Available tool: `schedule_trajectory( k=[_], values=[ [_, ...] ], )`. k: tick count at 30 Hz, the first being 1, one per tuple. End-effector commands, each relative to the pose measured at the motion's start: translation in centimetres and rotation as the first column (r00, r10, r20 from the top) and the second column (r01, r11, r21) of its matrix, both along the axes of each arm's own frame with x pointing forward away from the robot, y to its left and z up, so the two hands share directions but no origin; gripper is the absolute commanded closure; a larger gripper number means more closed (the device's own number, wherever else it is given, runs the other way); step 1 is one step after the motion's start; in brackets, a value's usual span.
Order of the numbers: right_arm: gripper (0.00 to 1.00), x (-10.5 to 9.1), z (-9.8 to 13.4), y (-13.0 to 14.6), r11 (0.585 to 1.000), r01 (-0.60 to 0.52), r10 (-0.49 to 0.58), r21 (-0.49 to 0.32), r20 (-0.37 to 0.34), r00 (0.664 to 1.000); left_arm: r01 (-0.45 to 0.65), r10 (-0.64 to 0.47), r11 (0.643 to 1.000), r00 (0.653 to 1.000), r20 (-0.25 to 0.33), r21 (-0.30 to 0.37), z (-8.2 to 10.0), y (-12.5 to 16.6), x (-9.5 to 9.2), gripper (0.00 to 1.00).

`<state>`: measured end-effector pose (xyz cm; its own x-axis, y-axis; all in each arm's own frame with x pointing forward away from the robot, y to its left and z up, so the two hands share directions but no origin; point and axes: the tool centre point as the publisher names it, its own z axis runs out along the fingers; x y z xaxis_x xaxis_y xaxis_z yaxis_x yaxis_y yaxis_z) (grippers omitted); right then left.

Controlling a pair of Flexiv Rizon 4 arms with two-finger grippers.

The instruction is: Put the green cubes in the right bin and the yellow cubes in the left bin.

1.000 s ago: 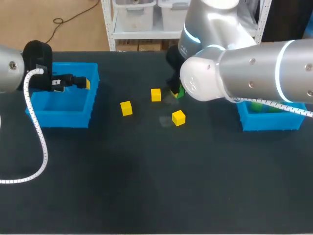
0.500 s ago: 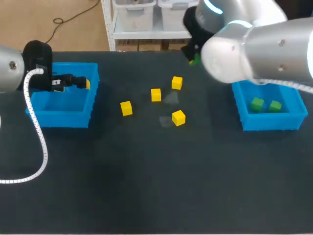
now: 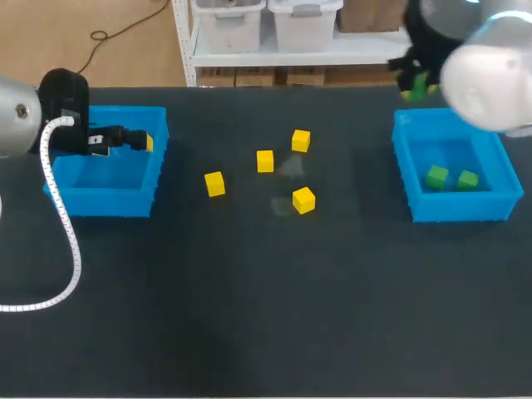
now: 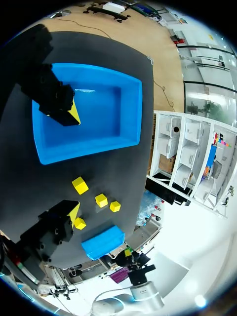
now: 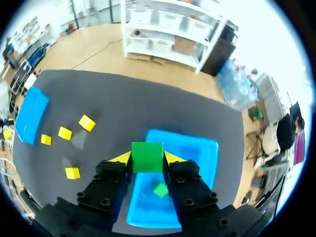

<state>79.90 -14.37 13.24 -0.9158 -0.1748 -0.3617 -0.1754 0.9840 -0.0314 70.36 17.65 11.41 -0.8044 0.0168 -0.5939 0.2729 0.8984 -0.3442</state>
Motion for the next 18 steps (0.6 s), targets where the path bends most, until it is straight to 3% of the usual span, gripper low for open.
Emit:
schedule_trajectory(
  k=[1, 9, 18],
  values=[
    [1.0, -4.2, -0.6, -2.8, 0.995, 0.019, -0.038, 0.094, 0.209, 0.977, -0.006, 0.006, 1.0, 1.0, -0.003, 0.007, 0.1, -0.2, 0.0, 0.0],
    [1.0, -5.8, -3.5, -3.7, 0.983, 0.052, -0.085, 0.175, 0.189, 0.978, -0.006, 0.006, 1.0, 1.0, -0.003, 0.007, 0.1, -0.2, 0.0, 0.0],
    [1.0, -5.6, -5.0, -4.0, 0.978, 0.054, -0.092, 0.203, 0.18, 0.979, -0.006, 0.006, 1.0, 1.0, -0.003, 0.007, 0.1, -0.2, 0.0, 0.0]
  ],
)
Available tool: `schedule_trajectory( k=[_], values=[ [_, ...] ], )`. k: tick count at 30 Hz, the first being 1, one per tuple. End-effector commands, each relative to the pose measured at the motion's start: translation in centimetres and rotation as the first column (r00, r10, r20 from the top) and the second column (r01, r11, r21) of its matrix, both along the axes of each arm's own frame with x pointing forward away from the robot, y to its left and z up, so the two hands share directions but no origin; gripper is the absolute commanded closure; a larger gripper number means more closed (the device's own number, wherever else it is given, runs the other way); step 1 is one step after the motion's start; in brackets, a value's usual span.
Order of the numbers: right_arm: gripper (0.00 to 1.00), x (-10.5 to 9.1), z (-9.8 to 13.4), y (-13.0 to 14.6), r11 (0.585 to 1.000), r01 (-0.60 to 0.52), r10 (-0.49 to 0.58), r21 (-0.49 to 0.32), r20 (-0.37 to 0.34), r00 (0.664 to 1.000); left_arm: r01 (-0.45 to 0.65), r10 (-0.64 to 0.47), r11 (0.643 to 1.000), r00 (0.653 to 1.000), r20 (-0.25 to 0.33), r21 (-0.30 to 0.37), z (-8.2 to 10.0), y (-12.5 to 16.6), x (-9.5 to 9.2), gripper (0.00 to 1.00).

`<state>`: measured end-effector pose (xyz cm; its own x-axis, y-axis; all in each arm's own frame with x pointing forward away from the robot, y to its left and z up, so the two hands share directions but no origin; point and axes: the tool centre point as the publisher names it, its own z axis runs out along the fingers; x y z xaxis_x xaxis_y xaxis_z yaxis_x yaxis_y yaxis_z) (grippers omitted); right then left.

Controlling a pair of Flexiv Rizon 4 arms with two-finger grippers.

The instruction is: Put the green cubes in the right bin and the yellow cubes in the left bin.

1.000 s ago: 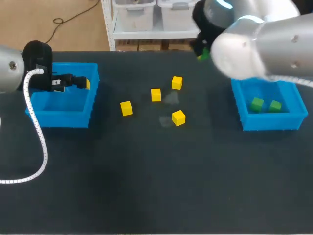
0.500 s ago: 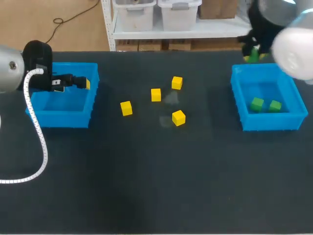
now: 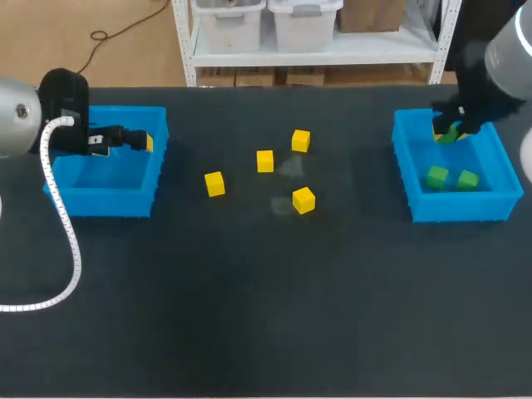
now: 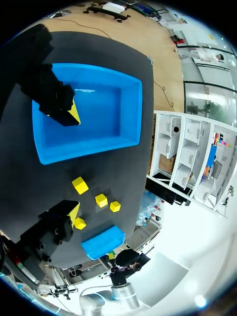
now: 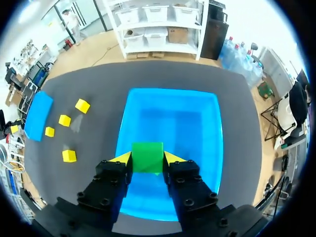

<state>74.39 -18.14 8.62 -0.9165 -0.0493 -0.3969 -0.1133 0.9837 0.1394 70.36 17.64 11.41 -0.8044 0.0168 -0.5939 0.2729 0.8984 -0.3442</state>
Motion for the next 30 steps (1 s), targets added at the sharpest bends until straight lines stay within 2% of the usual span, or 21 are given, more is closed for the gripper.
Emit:
schedule_trajectory(
  k=[1, 2, 3, 5, 6, 8, 9, 11, 12, 13, 30],
  values=[
    [0.79, 0.1, -0.3, -0.3, 1.0, 0.015, -0.018, 0.017, 0.175, 0.984, -0.006, 0.006, 1.0, 1.0, -0.003, 0.007, 0.1, -0.2, 0.0, 0.0],
    [0.07, 0.2, -0.3, -0.3, 1.0, 0.011, -0.013, 0.012, 0.184, 0.983, -0.006, 0.006, 1.0, 1.0, -0.003, 0.007, 0.1, -0.2, 0.0, 0.0],
    [0.0, 0.4, -0.2, -0.2, 1.0, 0.005, -0.009, 0.023, 0.198, 0.98, -0.006, 0.006, 1.0, 1.0, -0.003, 0.007, 0.1, -0.2, 0.0, 0.0],
    [0.0, 0.6, 0.3, 0.4, 0.999, -0.026, 0.015, 0.045, 0.237, 0.971, -0.006, 0.006, 1.0, 1.0, -0.003, 0.007, 0.1, -0.2, 0.0, 0.0],
    [0.0, 0.7, 0.6, 1.0, 0.995, -0.057, 0.033, 0.083, 0.268, 0.963, -0.006, 0.006, 1.0, 1.0, -0.003, 0.007, 0.1, -0.2, 0.0, 0.0],
    [0.0, 0.9, 1.0, 3.4, 0.962, -0.194, 0.123, 0.19, 0.335, 0.934, -0.006, 0.006, 1.0, 1.0, -0.003, 0.007, 0.1, -0.2, 0.0, 0.0],
    [0.0, 0.9, 0.9, 4.9, 0.926, -0.298, 0.202, 0.231, 0.363, 0.91, -0.006, 0.006, 1.0, 1.0, -0.003, 0.007, 0.1, -0.2, 0.0, 0.0],
    [0.0, 0.5, 0.5, 8.7, 0.799, -0.51, 0.362, 0.319, 0.423, 0.831, -0.006, 0.006, 1.0, 1.0, -0.003, 0.007, 0.1, -0.2, 0.0, 0.0],
    [0.0, 0.1, 0.3, 10.8, 0.707, -0.636, 0.48, 0.31, 0.45, 0.753, -0.006, 0.006, 1.0, 1.0, -0.003, 0.007, 0.1, -0.2, 0.0, 0.0],
    [0.0, -0.4, 0.0, 12.7, 0.596, -0.738, 0.574, 0.316, 0.475, 0.667, -0.006, 0.006, 1.0, 1.0, -0.003, 0.007, 0.1, -0.2, 0.0, 0.0],
    [0.0, -0.4, 0.0, 12.7, 0.596, -0.738, 0.574, 0.316, 0.475, 0.667, -0.006, 0.006, 1.0, 1.0, -0.003, 0.007, 0.1, -0.2, 0.0, 0.0]
  ],
)
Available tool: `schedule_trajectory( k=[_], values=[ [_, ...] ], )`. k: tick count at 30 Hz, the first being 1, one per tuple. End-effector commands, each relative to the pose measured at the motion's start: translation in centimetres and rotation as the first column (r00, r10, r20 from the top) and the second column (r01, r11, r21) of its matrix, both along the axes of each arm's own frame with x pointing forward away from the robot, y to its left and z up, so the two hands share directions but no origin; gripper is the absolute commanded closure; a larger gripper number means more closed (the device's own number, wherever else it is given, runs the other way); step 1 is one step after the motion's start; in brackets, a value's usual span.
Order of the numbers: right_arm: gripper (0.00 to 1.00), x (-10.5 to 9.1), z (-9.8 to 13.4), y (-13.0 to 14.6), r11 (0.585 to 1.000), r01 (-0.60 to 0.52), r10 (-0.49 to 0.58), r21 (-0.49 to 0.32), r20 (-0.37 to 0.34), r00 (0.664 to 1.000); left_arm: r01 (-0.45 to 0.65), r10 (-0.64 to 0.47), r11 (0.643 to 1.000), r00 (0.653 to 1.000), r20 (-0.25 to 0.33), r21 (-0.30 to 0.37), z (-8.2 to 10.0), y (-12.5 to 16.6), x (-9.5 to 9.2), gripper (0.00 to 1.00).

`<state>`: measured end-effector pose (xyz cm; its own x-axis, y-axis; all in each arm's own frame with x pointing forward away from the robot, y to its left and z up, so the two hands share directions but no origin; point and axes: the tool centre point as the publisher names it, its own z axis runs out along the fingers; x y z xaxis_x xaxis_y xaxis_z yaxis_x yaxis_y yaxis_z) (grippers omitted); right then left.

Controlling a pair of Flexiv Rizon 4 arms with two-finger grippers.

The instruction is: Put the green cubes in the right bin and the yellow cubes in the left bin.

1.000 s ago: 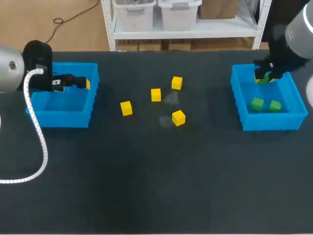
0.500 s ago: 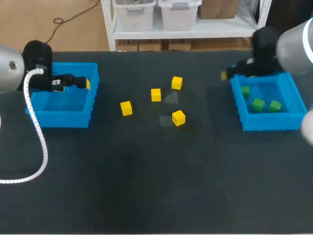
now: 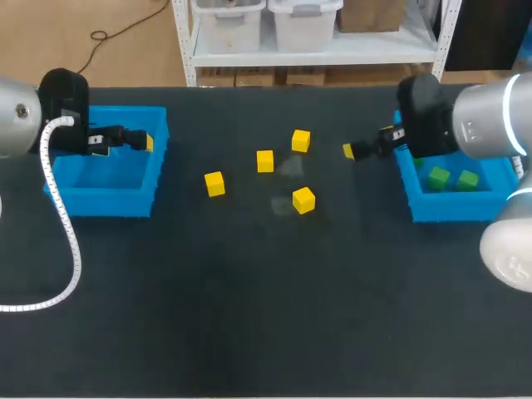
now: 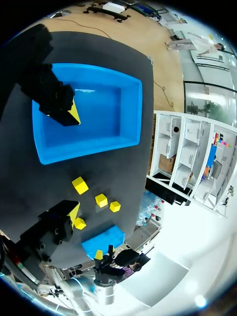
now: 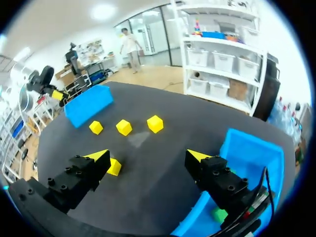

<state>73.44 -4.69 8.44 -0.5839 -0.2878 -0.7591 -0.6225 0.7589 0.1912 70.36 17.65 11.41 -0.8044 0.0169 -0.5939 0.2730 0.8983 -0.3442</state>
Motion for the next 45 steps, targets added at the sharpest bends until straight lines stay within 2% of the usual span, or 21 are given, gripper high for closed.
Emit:
schedule_trajectory(
  k=[1, 31, 39, 45],
  values=[
    [0.0, 0.6, 0.2, -0.7, 0.918, -0.336, 0.352, 0.208, -0.042, 0.935, -0.006, 0.006, 1.0, 1.0, -0.003, 0.007, 0.1, -0.2, 0.0, 0.0],
    [0.0, 0.9, 0.4, -0.9, 0.924, -0.328, 0.343, 0.195, -0.048, 0.938, -0.006, 0.006, 1.0, 1.0, -0.003, 0.007, 0.1, -0.2, 0.0, 0.0],
    [0.0, 3.5, 3.9, -4.7, 0.961, -0.227, 0.227, 0.156, 0.021, 0.974, -0.006, 0.006, 1.0, 1.0, -0.003, 0.007, 0.1, -0.2, 0.0, 0.0],
    [0.0, 3.7, 5.1, -8.2, 0.977, -0.151, 0.145, 0.149, 0.048, 0.988, -0.006, 0.006, 1.0, 1.0, -0.003, 0.007, 0.1, -0.2, 0.0, 0.0]
  ],
)
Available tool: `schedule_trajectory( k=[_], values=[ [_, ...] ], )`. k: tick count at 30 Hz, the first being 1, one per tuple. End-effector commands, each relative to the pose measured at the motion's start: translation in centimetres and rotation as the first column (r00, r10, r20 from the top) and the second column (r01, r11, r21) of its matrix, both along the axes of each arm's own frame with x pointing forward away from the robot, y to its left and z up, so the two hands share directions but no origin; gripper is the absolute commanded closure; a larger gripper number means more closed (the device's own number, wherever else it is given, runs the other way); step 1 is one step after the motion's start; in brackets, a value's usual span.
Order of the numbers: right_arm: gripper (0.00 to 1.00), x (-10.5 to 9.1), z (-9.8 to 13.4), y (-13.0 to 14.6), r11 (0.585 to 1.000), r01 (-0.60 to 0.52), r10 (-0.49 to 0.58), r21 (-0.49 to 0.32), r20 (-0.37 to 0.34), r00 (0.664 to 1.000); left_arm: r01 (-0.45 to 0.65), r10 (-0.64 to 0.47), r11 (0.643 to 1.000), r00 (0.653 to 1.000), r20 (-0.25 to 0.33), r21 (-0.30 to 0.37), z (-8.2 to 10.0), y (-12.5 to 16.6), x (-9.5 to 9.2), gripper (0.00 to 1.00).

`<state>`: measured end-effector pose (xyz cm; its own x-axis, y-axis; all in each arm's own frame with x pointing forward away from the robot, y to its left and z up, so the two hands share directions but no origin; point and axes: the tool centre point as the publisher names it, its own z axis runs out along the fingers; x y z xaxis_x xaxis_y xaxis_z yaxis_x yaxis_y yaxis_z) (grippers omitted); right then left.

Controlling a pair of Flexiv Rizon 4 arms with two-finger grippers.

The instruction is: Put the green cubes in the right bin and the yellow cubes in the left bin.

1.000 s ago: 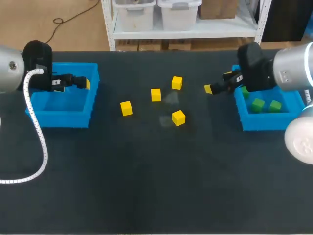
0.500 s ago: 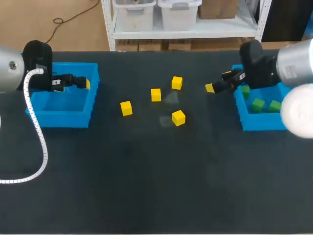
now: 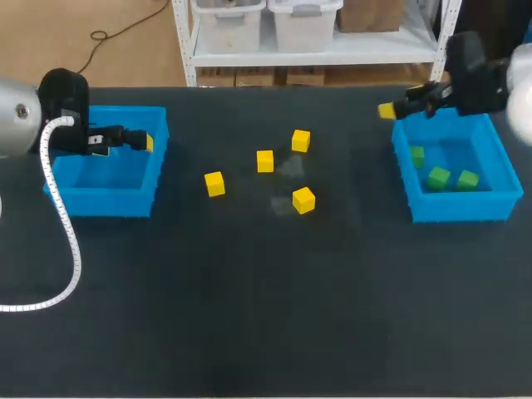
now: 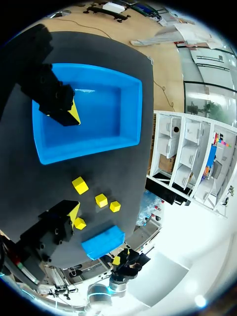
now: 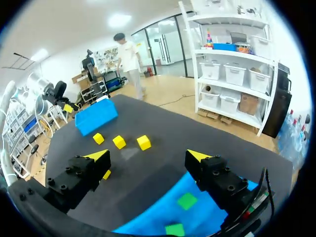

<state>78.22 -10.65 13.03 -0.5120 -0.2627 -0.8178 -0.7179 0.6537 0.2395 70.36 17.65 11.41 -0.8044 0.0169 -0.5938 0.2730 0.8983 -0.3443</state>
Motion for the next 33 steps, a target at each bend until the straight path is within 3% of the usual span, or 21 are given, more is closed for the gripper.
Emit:
schedule_trajectory(
  k=[1, 8, 29, 33],
  values=[
    [0.0, -1.2, 0.4, -2.8, 0.999, -0.018, 0.019, 0.037, -0.013, 1.0, -0.006, 0.006, 1.0, 1.0, -0.003, 0.007, 0.1, -0.2, 0.0, 0.0],
    [0.0, -1.7, -0.1, -4.9, 0.999, 0.044, -0.044, 0.016, -0.001, 0.999, -0.006, 0.006, 1.0, 1.0, -0.003, 0.007, 0.1, -0.2, 0.0, 0.0],
    [0.0, -1.7, -0.1, -4.9, 0.999, 0.047, -0.047, 0.015, -0.002, 0.999, -0.006, 0.006, 1.0, 1.0, -0.003, 0.007, 0.1, -0.2, 0.0, 0.0],
    [0.0, -1.7, -0.1, -4.9, 0.999, 0.047, -0.047, 0.015, -0.002, 0.999, 0.045, -0.046, 0.995, 0.999, 0.007, 0.088, 0.9, -0.9, 0.5, 0.0]
  ],
)
